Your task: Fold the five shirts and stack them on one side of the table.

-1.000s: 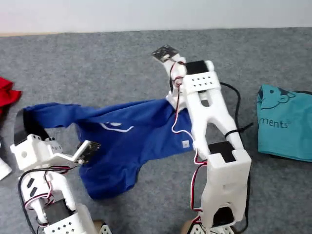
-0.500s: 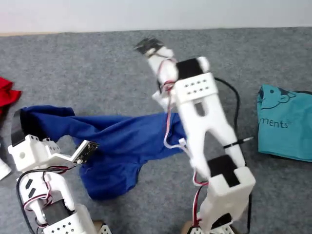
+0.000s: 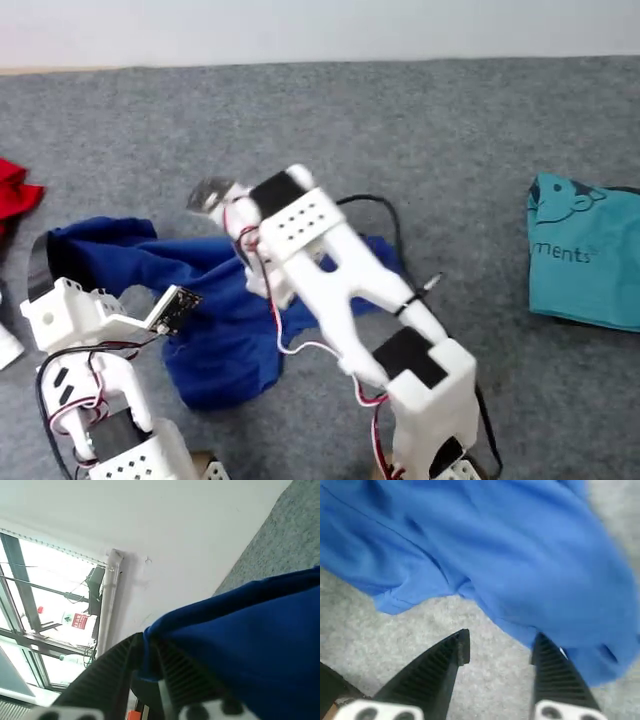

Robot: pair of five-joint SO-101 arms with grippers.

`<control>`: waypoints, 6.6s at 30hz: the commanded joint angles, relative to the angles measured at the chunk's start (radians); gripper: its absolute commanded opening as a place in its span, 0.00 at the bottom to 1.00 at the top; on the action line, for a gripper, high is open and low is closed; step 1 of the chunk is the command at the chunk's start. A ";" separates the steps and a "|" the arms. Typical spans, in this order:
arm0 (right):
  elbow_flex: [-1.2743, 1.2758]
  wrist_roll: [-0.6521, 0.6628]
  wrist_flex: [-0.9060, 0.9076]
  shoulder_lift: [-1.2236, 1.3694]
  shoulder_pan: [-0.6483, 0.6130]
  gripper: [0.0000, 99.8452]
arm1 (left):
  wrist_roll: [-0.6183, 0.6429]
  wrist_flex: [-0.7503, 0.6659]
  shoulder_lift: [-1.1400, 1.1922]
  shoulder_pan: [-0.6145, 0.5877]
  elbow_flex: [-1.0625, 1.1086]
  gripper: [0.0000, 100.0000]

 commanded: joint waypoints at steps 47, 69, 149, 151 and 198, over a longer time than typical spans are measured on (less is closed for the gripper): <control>-0.753 0.196 0.059 0.182 0.277 0.04 | 0.270 0.121 -0.006 -0.054 -0.219 0.00; -0.169 0.081 0.061 -0.579 0.538 0.04 | 0.591 0.956 0.830 0.126 -1.466 0.00; 0.634 -0.017 -0.964 -0.714 0.788 0.04 | 0.850 0.746 1.996 0.385 -2.178 0.00; 0.626 -0.009 -1.027 -0.664 0.788 0.04 | 0.852 0.655 2.044 0.384 -2.178 0.00; 0.262 0.008 -0.458 -0.352 0.842 0.20 | 0.786 1.002 2.535 0.339 -2.648 0.18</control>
